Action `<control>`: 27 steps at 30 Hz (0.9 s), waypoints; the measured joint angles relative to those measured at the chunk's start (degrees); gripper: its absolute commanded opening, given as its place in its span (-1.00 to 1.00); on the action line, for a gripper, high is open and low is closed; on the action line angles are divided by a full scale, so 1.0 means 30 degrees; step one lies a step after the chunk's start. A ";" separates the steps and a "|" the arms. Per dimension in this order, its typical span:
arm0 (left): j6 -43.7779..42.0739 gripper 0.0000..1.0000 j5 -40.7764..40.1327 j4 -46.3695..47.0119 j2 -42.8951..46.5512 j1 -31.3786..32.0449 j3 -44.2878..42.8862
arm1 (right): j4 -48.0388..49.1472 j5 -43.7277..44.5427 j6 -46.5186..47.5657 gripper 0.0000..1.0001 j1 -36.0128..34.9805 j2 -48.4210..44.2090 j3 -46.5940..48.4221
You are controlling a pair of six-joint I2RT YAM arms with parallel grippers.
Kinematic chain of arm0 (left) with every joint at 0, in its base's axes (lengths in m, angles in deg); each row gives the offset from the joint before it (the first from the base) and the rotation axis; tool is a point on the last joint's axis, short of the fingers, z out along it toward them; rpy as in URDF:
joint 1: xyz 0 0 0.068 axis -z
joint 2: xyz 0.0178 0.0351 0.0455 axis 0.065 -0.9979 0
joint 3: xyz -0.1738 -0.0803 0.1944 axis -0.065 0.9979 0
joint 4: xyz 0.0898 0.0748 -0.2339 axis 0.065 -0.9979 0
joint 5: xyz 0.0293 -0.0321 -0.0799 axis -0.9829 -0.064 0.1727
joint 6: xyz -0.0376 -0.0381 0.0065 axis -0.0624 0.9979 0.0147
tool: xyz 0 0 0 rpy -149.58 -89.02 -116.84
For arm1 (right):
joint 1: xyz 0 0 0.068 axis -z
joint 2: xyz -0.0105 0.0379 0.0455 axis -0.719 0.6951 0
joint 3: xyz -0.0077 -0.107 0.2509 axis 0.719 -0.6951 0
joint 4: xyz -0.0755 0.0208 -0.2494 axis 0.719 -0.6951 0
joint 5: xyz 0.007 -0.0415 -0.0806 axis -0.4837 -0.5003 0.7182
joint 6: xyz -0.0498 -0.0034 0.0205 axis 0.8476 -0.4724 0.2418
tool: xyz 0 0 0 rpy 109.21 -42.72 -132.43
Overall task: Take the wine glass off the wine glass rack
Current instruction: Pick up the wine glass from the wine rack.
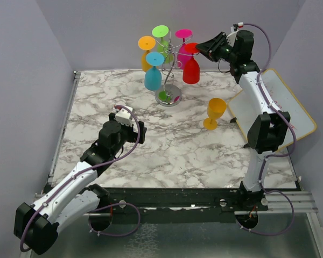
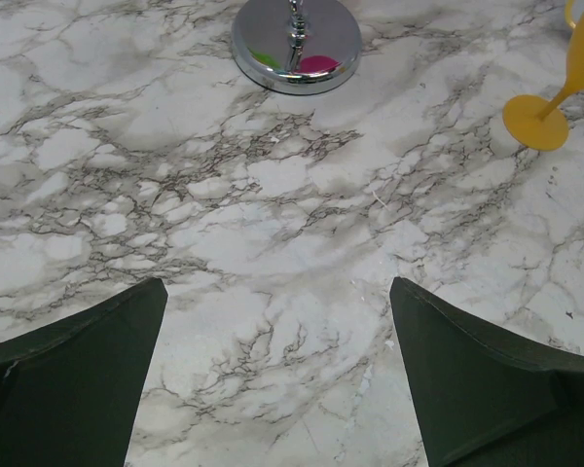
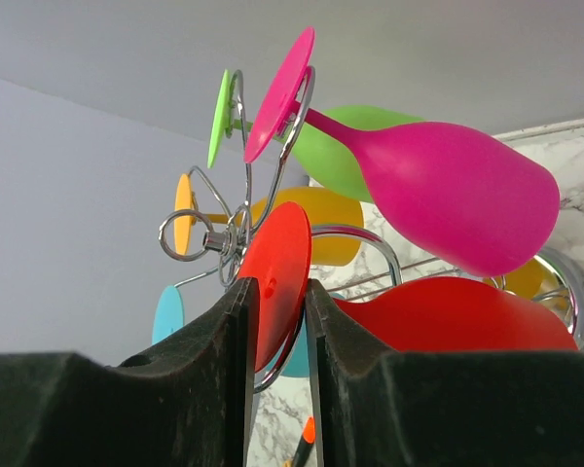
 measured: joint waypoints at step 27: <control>0.0131 0.98 0.0306 -0.0015 -0.0357 0.0000 0.0000 | 0.1712 0.0270 -0.1188 -0.53 0.0168 -0.0954 -0.1326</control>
